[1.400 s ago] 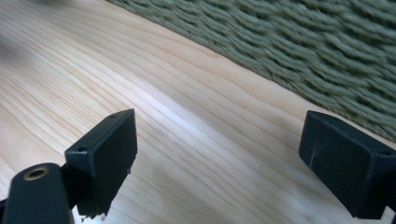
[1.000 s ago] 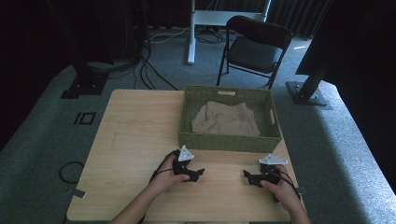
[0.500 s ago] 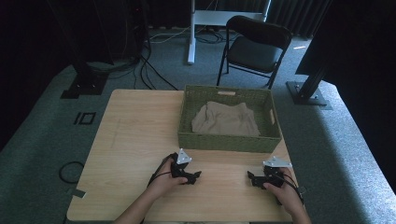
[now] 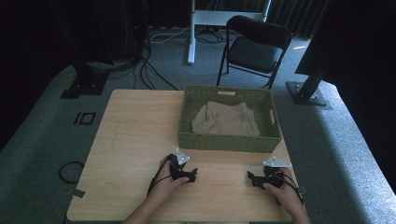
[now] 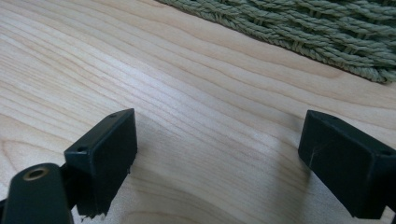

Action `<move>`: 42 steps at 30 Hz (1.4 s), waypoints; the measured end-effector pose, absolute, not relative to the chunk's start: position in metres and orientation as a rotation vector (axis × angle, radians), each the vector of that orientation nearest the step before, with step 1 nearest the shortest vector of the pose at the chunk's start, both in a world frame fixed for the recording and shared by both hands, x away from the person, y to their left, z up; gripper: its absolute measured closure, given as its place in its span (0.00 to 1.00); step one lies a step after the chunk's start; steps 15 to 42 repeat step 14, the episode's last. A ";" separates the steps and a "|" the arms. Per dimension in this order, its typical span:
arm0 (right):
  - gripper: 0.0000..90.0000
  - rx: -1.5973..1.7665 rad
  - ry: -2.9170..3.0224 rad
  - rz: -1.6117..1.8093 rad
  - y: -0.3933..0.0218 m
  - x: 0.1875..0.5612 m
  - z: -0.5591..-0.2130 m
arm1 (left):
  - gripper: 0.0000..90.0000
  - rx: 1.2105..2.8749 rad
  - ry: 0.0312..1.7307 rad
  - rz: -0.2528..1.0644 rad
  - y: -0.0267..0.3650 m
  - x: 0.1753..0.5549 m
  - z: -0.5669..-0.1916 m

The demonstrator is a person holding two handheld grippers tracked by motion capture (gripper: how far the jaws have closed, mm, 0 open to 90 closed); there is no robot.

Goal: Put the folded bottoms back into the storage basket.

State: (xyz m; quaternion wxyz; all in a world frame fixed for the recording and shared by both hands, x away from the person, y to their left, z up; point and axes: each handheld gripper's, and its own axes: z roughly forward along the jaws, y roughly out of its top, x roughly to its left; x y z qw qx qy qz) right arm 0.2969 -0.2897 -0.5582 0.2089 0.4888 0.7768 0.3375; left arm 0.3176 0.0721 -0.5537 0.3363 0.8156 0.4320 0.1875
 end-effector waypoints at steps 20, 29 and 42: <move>0.12 1.361 2.161 0.940 -0.290 0.297 -0.558 | 0.01 2.140 1.163 0.487 0.067 0.317 -0.555; 0.12 1.361 2.161 0.940 -0.290 0.297 -0.558 | 0.01 2.140 1.163 0.487 0.067 0.317 -0.555; 0.12 1.361 2.161 0.940 -0.290 0.297 -0.558 | 0.01 2.140 1.163 0.487 0.067 0.317 -0.555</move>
